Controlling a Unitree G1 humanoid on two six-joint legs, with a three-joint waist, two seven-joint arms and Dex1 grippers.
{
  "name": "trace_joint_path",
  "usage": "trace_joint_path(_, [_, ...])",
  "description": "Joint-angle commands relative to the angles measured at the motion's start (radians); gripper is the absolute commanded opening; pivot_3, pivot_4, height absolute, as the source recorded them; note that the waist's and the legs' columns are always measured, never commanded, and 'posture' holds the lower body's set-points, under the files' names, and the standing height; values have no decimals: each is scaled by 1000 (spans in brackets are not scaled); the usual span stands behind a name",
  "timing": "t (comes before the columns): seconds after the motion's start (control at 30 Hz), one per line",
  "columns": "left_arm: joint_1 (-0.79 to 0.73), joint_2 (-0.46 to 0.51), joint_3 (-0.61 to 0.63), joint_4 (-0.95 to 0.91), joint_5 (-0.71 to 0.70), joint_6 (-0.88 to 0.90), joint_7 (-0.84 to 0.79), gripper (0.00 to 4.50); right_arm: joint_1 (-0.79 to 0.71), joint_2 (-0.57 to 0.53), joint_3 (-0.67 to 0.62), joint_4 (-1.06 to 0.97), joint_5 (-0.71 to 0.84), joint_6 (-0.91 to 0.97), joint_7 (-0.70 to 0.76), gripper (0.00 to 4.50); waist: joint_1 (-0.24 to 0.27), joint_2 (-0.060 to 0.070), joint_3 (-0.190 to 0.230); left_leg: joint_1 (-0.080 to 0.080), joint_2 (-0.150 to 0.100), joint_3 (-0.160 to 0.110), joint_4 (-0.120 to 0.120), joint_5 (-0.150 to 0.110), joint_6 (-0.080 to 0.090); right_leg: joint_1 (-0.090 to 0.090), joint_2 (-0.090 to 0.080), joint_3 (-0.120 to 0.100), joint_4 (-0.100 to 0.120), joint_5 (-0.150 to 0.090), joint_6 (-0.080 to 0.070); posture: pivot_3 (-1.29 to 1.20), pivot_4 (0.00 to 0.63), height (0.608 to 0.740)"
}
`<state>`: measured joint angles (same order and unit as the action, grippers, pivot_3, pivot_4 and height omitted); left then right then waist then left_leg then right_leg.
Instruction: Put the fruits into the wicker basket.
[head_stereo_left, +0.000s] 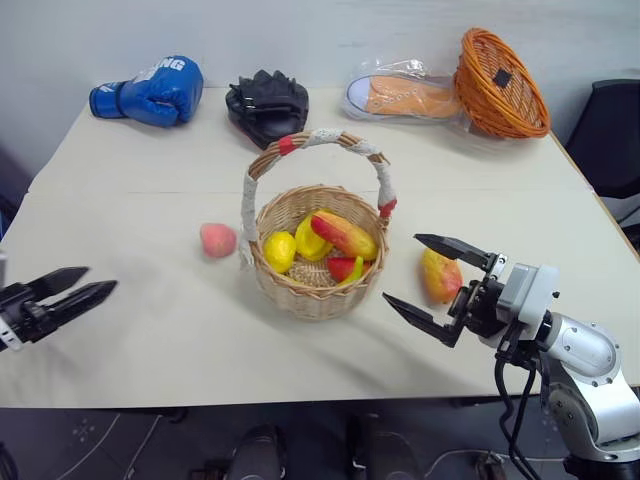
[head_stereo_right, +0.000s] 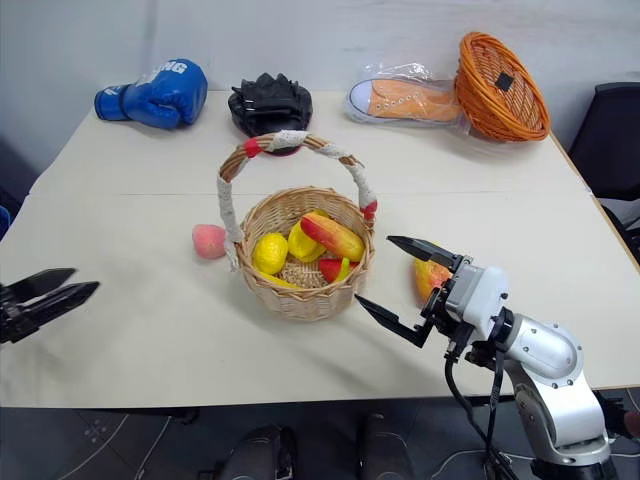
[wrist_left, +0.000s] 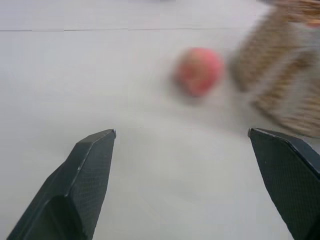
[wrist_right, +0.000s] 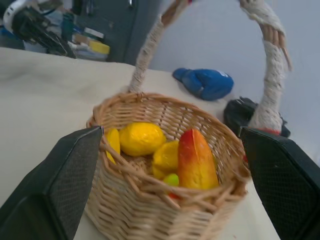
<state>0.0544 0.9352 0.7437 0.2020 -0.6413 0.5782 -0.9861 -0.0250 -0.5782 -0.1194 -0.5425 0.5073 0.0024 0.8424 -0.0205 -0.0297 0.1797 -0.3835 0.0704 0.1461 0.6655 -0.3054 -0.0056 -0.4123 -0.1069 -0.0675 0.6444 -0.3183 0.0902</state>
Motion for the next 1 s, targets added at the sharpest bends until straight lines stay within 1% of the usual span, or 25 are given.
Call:
trace_joint_path(0.03, [59,-12,51,36,53,-117,-11,4453,-11,-8,-18,-28,36,-15,19,4500,-3,-1,0,0,-1,0,0,-1,1,0,-2,-1,0,0,0,0,150,740])
trace_joint_path(0.1, [73,-27,27,0,59,-141,-17,4453,-12,-9,-16,-27,35,-17,27,4500,-5,-1,0,0,-3,0,0,-2,3,0,-7,-1,0,0,0,0,150,740])
trace_joint_path(0.17, [59,-48,-36,-64,87,-201,-15,4453,-14,-7,-16,-25,28,-21,29,4500,-2,-1,-1,0,-4,0,0,-2,3,1,-7,-3,0,0,0,0,150,740])
trace_joint_path(0.2, [28,-64,-76,-94,103,-228,3,4453,-15,-3,-15,-25,25,-23,26,4500,0,-1,-1,0,-4,-1,0,-2,3,1,-7,-4,0,0,0,0,150,740])
trace_joint_path(0.27, [-73,-99,-154,-119,119,-268,33,4453,-23,5,-11,-21,12,-26,16,4500,14,-1,-1,0,-5,-1,0,-2,3,2,-8,-5,0,0,1,0,150,740])
trace_joint_path(0.33, [-196,-131,-222,-133,118,-251,83,4453,-26,9,-3,-20,-2,-30,9,4500,21,-3,-2,-1,-5,-2,0,-1,4,2,-7,-5,0,1,3,0,150,740])
trace_joint_path(0.37, [-267,-147,-267,-113,128,-258,84,4453,-22,9,-1,-19,-7,-32,9,4500,21,-3,-2,-1,-5,-2,1,0,4,2,-6,-6,0,2,3,0,150,740])
trace_joint_path(0.43, [-357,-165,-327,-71,150,-282,73,4453,-16,9,0,-18,-13,-35,10,4500,20,-3,-2,-1,-5,-1,1,0,4,2,-5,-5,1,2,3,0,150,740])
trace_joint_path(0.53, [-498,-203,-448,46,215,-355,27,4453,-3,4,-6,-17,-25,-42,9,4500,14,-3,-2,-1,-8,3,1,0,4,2,-3,-5,1,2,4,0,150,740])
trace_joint_path(0.7, [-706,-250,-609,345,362,-519,-39,4453,10,15,-2,-29,-49,-42,-17,4500,15,-3,-2,-2,-7,5,2,0,3,1,0,-7,0,2,4,0,150,740])
trace_joint_path(0.8, [-815,-271,-672,545,434,-609,-70,4453,17,14,-4,-40,-56,-38,-30,4500,17,-3,-2,-3,-6,8,3,1,2,0,1,-7,-1,2,4,0,150,740])
trace_joint_path(0.9, [-894,-278,-716,705,505,-692,-65,4453,27,8,-14,-48,-56,-35,-36,4500,19,-3,-2,-4,-6,9,3,1,2,0,2,-8,-2,2,4,0,150,740])
trace_joint_path(1.0, [-943,-275,-734,801,534,-717,-104,4453,36,7,-24,-60,-52,-26,-50,4500,17,-3,-2,-4,-6,10,3,1,2,0,2,-8,-1,2,4,0,150,740])
